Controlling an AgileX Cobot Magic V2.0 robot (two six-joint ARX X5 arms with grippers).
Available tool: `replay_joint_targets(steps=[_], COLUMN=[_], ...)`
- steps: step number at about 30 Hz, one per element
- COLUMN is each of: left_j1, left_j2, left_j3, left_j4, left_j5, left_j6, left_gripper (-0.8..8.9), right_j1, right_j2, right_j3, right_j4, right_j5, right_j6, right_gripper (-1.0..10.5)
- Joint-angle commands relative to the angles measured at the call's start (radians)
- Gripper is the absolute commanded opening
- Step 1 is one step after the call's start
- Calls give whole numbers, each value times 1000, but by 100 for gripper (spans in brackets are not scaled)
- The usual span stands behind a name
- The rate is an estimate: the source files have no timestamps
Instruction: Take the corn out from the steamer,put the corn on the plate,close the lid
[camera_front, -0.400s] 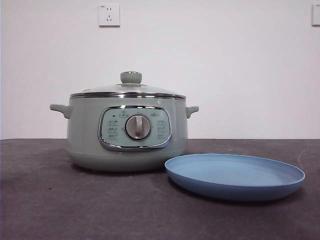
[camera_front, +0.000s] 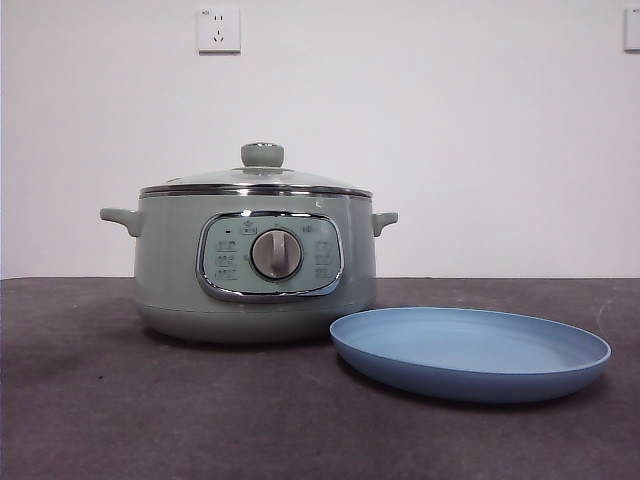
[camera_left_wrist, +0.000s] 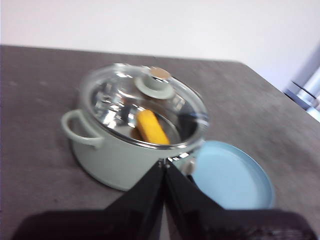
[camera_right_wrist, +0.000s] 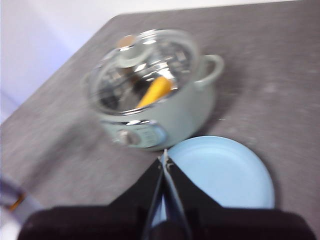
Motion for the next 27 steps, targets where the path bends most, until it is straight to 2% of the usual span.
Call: replay_joint_targets(steps=[1,5,11,13,15,17,19,27], left_j1=[2,1,0,0,0,0,0,0], left_j2=[41,82,94,94,94,94,94,94], left_j3=[34,63,65,65,65,65,66,67], left_j4=[-28,-49,-46,-45,-47,-45,-46,-24], left_j5=[49,109,113,113,115,125,125,125], left_j6=[56,56,55,52,51,51,51,51], left_gripper=[-7,-8,3,79,279,470,492,492], right_j1=[1,11,12,12,12,12,12,12], right_j2=[54,100,104,104,104,104,104,104], right_j3=[66,115,116,116,116,116,116,116], right_j4=[-54,-106,-104,-105,-105,-105,-105,-105], right_j5=[-55,-87,-81,-80,-80,-80,-80,-81], right_j6=[-91,-121,-121,-121,-120,-119,-116,-109], right_gripper=[-11,-11,7,47,199,408,538,549])
